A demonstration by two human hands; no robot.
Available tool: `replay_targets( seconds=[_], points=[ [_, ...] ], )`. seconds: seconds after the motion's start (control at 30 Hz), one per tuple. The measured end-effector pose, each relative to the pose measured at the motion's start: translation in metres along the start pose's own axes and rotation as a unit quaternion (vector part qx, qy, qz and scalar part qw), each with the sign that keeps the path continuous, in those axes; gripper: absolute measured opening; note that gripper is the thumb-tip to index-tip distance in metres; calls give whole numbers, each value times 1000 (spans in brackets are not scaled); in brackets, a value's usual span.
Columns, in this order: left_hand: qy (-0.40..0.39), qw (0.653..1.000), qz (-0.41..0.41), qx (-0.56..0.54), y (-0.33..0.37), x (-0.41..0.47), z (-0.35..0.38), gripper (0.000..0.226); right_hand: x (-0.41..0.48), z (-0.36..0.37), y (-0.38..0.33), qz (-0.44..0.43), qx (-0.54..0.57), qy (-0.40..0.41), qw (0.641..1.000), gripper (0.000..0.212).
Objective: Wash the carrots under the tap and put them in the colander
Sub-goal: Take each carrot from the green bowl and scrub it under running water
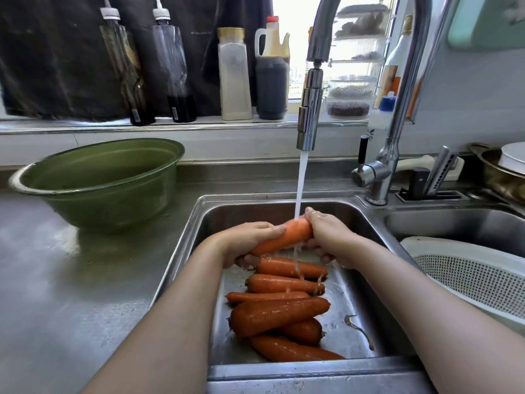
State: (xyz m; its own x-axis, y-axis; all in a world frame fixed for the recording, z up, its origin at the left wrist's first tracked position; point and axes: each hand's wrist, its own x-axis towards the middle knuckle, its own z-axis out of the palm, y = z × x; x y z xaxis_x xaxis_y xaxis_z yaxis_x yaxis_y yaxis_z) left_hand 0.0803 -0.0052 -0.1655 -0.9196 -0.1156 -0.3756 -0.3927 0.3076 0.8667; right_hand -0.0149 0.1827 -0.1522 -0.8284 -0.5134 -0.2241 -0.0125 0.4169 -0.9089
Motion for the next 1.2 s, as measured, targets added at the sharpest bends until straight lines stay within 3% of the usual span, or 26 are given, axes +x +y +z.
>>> replay_targets(
  seconds=[0.13, 0.3, 0.37, 0.47, 0.6, 0.8, 1.0, 1.07, 1.2],
  points=[
    [31, 999, -13, -27, -5, 1, -3, 67, 1, -6, 1, 53, 181, -137, 972, 35],
    [-7, 992, -35, -119, -6, -2, 0, 59, -4, -6, 0, -14, 217, -226, 950, 34],
    [-32, 990, -44, -134, -5, -1, 3, 59, -2, 0, 0, -35, 190, -190, 963, 33],
    [-66, 985, -72, -144, -2, 1, 7, 66, 0, 13, -5, -51, 124, -45, 990, 32],
    [-86, 982, -76, -152, 1, 3, 11, 65, 3, 18, -3, -80, 29, 83, 993, 41],
    [36, 996, 48, 70, 4, 4, 15, 46, 2, 6, 3, -40, -15, -15, 999, 46],
    [13, 994, 68, 86, 2, 10, 17, 40, -7, 12, -6, -86, -33, 44, 995, 32],
    [19, 993, 63, 95, -3, 10, 14, 48, -9, 14, -8, -106, -40, -13, 993, 35],
    [52, 996, 50, 52, -12, 5, 8, 26, -14, 14, -6, -86, 56, -202, 974, 32]
  ],
)
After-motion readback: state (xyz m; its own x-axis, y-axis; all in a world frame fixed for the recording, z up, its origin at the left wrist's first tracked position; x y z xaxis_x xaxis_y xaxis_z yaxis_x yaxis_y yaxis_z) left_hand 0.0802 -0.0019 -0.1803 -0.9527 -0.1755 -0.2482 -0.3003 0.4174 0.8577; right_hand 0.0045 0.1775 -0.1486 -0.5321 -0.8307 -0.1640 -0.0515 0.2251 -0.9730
